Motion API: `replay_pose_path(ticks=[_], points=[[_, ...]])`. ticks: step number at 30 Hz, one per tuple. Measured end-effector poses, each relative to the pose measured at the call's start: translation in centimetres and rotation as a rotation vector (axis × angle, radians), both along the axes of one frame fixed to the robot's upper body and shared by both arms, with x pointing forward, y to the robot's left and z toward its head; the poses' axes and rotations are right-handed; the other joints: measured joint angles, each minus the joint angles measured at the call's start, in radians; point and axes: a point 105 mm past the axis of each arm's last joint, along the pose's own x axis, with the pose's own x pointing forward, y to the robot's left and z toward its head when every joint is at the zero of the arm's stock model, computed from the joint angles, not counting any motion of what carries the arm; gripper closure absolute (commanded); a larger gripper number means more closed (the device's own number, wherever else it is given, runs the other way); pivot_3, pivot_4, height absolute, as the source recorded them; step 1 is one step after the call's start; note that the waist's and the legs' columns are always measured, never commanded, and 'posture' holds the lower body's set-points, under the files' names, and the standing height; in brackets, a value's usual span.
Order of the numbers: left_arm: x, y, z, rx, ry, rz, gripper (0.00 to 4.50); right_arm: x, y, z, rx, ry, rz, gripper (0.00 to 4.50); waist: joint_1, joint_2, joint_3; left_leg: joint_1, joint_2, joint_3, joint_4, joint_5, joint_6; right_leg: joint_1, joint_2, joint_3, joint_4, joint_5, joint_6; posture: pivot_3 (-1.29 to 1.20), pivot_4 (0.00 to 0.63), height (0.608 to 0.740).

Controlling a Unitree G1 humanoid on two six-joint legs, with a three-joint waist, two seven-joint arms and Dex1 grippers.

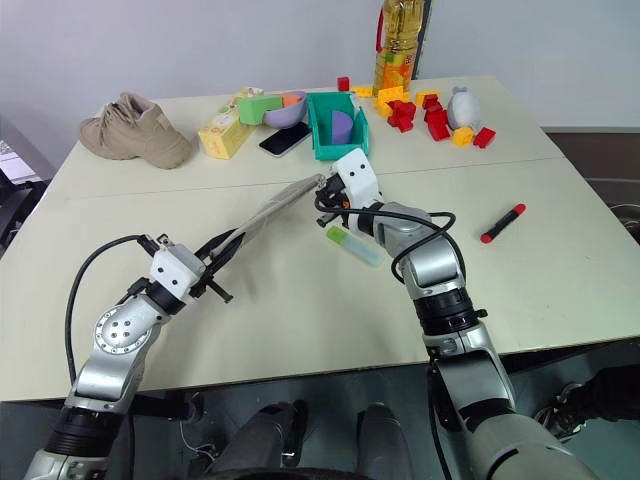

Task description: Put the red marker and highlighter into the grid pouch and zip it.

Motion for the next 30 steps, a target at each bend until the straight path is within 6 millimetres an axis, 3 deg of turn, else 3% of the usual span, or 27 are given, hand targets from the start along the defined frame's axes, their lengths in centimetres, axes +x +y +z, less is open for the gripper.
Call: replay_pose_path(ticks=[4, 13, 16, 30], points=[[0.1, -0.2, 0.0, -0.007, 0.001, 0.004, 4.5, -1.2, 1.2, 0.2, -0.052, -0.032, 0.086, 4.46, 0.0, 0.0, 0.0, 0.0, 0.0, 0.0, 0.0, 0.0, 0.0, 0.0, 0.0, 0.0, 0.0, 0.0, 0.0, 0.0, 0.15, 0.74], [1.0, -1.6, 0.5, -0.044, -0.011, 0.019, 4.5, -6.6, 6.1, 0.3, -0.16, -0.094, 0.398, 4.46, 0.002, 0.0, 0.0, -0.001, 0.0, -0.001, 0.002, 0.0, 0.0, 0.0, 0.0, -0.001, 0.0, 0.0, 0.0, 0.0, 0.15, 0.74], [1.2, -2.2, 0.5, -0.064, -0.01, 0.026, 4.5, -7.5, 6.8, 0.1, -0.184, -0.088, 0.444, 4.46, 0.004, 0.0, 0.0, -0.001, 0.0, -0.001, 0.002, 0.0, 0.0, 0.0, 0.0, -0.001, 0.0, 0.0, 0.0, 0.0, 0.15, 0.74], [2.0, -3.0, 0.7, -0.104, -0.005, 0.043, 4.5, -7.8, 7.2, -0.1, -0.224, -0.09, 0.451, 4.46, 0.003, 0.0, 0.0, -0.001, 0.0, -0.001, 0.002, 0.0, 0.0, 0.0, 0.0, -0.001, 0.0, 0.0, 0.0, 0.0, 0.15, 0.74]])
